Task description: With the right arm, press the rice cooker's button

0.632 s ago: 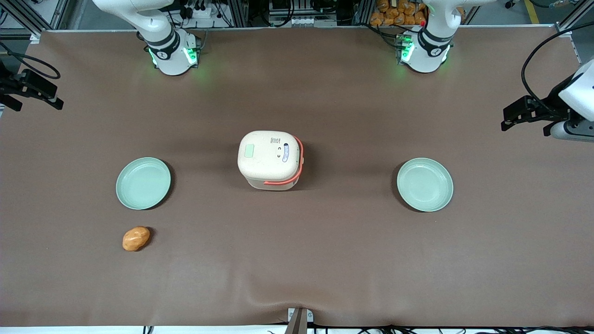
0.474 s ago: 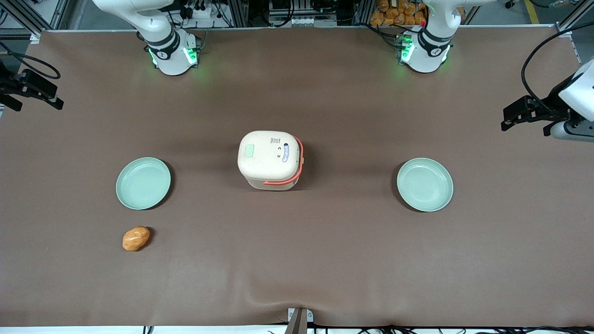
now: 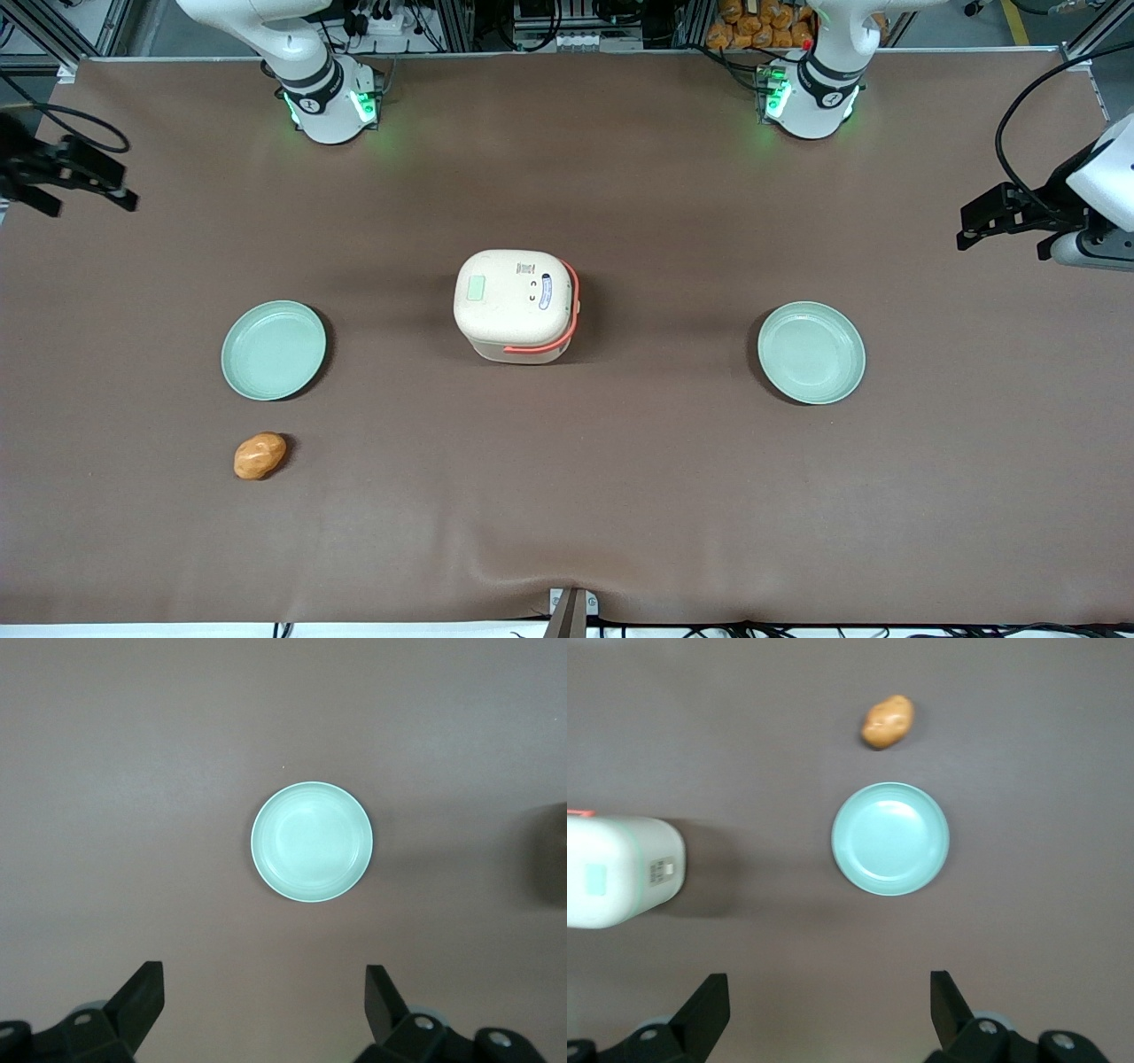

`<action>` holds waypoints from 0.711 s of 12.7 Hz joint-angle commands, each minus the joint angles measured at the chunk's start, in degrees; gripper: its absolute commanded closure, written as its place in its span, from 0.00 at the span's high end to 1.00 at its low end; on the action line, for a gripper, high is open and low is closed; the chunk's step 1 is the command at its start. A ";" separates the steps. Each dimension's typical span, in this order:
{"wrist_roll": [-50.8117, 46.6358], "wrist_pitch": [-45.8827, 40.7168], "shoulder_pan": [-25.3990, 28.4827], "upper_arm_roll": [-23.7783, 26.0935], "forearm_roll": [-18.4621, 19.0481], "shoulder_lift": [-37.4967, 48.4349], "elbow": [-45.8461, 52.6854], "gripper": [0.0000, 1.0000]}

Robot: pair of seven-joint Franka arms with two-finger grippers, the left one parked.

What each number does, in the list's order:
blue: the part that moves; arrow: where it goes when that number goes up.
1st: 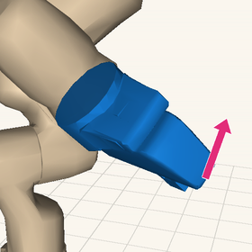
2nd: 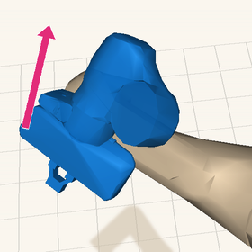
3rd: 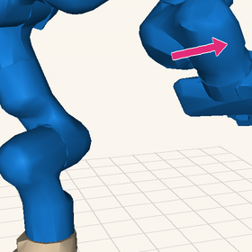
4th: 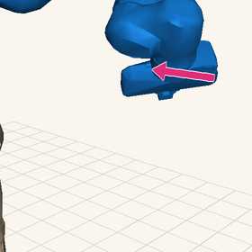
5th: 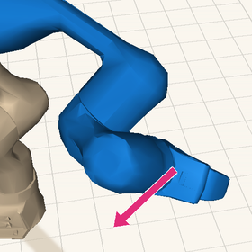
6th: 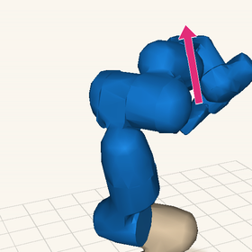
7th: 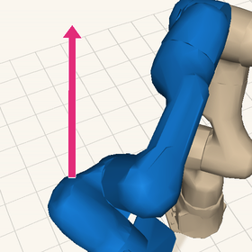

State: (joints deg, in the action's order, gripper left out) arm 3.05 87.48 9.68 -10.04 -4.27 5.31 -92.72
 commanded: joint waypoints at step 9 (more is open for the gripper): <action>-29.58 21.65 5.70 18.83 -0.66 -9.60 -5.88 0.00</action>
State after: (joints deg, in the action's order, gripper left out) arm -24.46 104.84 14.86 8.22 -4.81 -2.32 -97.01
